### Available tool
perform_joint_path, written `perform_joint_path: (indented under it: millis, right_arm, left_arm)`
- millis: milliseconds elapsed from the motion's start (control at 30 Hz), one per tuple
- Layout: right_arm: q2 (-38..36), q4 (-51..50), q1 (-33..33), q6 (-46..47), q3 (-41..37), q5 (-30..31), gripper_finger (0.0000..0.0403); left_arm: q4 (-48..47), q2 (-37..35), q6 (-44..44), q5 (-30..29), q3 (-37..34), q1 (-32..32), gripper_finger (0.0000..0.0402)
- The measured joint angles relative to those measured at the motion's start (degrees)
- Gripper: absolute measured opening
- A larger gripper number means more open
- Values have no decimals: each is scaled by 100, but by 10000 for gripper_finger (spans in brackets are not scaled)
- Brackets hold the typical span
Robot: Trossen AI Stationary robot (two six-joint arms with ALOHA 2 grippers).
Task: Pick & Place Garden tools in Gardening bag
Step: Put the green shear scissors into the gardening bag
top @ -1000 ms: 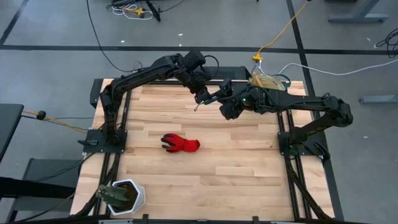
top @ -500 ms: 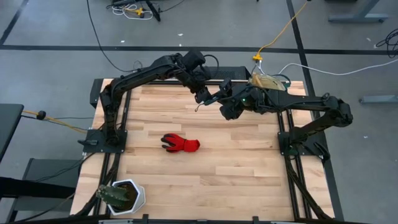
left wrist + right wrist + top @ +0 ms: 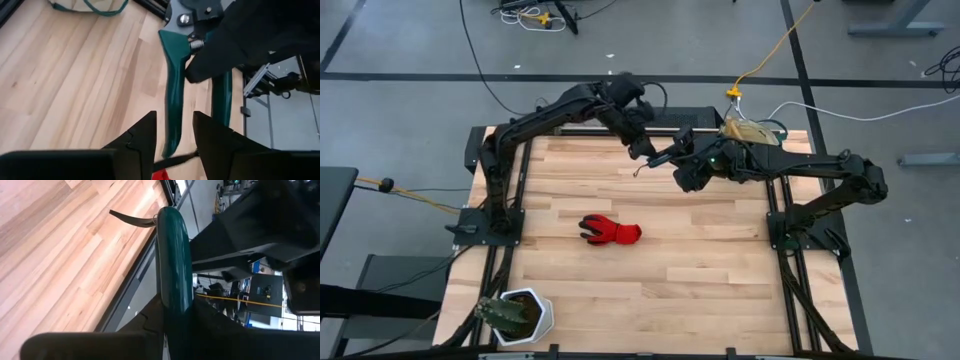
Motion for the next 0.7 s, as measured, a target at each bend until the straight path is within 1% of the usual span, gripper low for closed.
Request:
perform_joint_path:
  millis: [167,500,600,700]
  right_arm:
    - [-2,12,1,-25,0,147,53]
    - [-4,33,0,117,0,142,53]
    - [-4,33,-2,327,0,123,53]
    - [-7,33,-4,659,0,108,53]
  left_arm:
    - [25,-204,6,15,0,139,133]
    - [1,-514,72,-74,2,417,132]
    - [31,-561,140,-157,2,441,124]
    - [32,-628,165,-423,2,443,107]
